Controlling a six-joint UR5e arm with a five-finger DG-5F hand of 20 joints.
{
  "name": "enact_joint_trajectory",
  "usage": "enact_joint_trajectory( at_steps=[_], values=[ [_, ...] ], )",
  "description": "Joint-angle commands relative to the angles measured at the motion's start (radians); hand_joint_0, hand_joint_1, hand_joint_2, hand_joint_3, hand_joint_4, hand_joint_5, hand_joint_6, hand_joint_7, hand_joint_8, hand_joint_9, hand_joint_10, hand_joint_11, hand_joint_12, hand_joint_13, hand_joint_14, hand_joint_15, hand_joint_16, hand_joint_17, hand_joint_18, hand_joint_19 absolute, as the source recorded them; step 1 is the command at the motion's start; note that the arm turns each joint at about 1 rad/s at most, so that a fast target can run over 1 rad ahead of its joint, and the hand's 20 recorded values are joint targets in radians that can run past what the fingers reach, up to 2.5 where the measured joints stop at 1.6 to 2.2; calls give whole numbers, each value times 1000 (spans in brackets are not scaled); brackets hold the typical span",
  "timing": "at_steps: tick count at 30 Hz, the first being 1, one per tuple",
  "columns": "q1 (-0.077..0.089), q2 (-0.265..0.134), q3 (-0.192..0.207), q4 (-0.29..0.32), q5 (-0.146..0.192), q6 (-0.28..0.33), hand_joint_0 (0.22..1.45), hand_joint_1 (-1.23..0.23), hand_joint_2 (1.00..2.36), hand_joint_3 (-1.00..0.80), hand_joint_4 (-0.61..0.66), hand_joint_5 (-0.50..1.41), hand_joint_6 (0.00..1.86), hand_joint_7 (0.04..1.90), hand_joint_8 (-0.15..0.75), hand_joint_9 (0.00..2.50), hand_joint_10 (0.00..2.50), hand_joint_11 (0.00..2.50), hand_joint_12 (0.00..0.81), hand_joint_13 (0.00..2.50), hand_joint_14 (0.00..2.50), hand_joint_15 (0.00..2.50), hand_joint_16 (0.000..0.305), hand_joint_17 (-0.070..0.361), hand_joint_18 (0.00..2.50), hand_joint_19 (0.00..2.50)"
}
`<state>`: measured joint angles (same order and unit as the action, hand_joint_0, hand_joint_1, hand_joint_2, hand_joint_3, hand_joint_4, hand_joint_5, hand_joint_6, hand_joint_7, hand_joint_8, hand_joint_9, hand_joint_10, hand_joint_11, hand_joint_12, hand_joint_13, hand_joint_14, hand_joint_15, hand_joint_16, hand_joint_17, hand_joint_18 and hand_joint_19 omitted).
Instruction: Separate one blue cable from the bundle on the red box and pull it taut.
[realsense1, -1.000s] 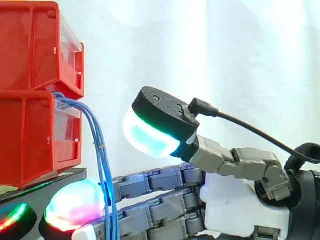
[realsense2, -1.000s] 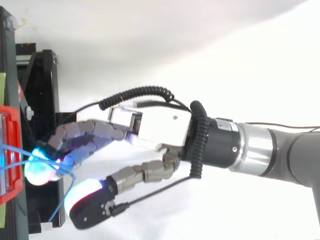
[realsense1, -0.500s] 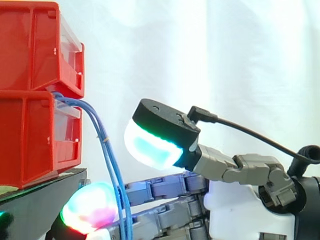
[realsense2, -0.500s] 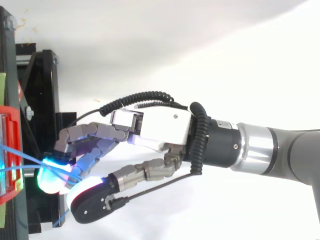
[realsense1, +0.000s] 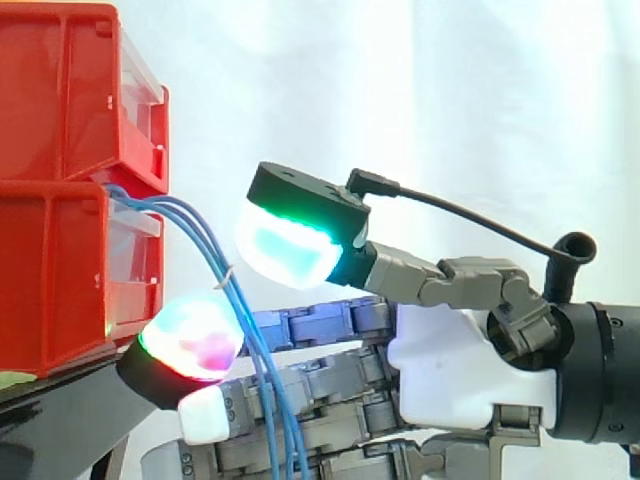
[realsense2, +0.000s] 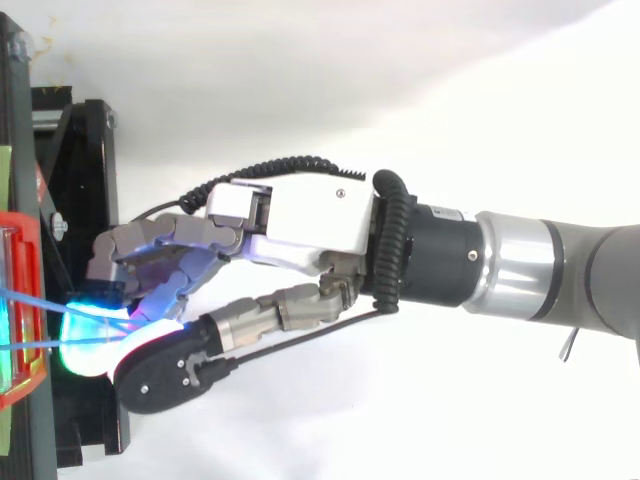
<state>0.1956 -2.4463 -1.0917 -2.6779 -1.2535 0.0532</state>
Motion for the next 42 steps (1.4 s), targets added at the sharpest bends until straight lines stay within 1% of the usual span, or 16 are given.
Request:
enact_joint_trajectory(
  at_steps=[1,2,3,4,6,11,15,18,21,24,28,32,36,38,40,42],
  values=[
    [-7,17,7,-54,-6,4,588,-600,1012,-358,138,-75,649,1016,268,836,11,256,260,528,5,120,29,66,294,235],
    [-8,27,7,-69,-6,2,588,-599,1012,-353,136,-78,671,975,270,837,11,252,259,526,5,119,29,66,293,237],
    [-8,27,7,-74,-6,2,587,-599,1013,-335,116,-83,687,972,270,832,9,261,260,525,6,128,30,66,294,238],
    [-8,32,9,-89,-6,2,589,-606,1014,-318,124,-93,727,896,268,826,10,274,261,525,5,132,30,67,294,243],
    [-8,32,7,-97,-6,4,587,-611,1014,-304,125,-101,757,850,269,821,12,285,261,524,5,134,30,67,292,242],
    [-12,32,9,-97,-6,2,583,-648,1017,-254,129,-123,831,764,270,802,12,318,266,523,6,149,30,68,290,247],
    [-16,35,21,-102,-6,2,591,-683,1017,-230,139,-132,865,718,274,800,14,359,270,529,7,170,31,69,293,261],
    [-16,35,26,-102,-6,2,595,-701,1019,-222,147,-136,880,684,273,806,13,379,275,540,7,175,31,70,302,263],
    [-18,35,29,-102,-6,2,598,-730,1017,-221,144,-136,884,668,275,817,14,414,277,547,8,191,31,71,312,268],
    [-22,35,46,-114,-11,1,601,-742,1017,-229,139,-136,885,668,275,828,16,430,279,557,9,193,32,71,319,270],
    [-27,35,69,-172,-23,2,622,-798,1017,-259,86,-139,897,643,278,866,16,482,286,576,9,207,33,74,352,283],
    [-27,41,70,-195,-23,2,644,-813,1015,-293,61,-137,913,640,276,907,17,531,295,610,10,235,33,75,381,291],
    [-30,53,70,-217,-23,1,654,-831,1009,-395,71,-129,921,639,276,964,18,576,297,643,11,258,34,77,413,305],
    [-32,56,70,-230,-23,-3,640,-827,1006,-437,62,-117,919,668,272,991,20,578,300,663,11,261,34,77,433,316],
    [-33,59,70,-244,-24,-4,618,-811,1000,-495,95,-98,910,731,271,1046,21,587,297,690,12,287,34,76,459,339],
    [-33,63,70,-255,-24,-4,578,-776,1000,-500,119,-80,897,779,261,1092,21,596,299,731,13,304,34,77,484,363]
  ],
)
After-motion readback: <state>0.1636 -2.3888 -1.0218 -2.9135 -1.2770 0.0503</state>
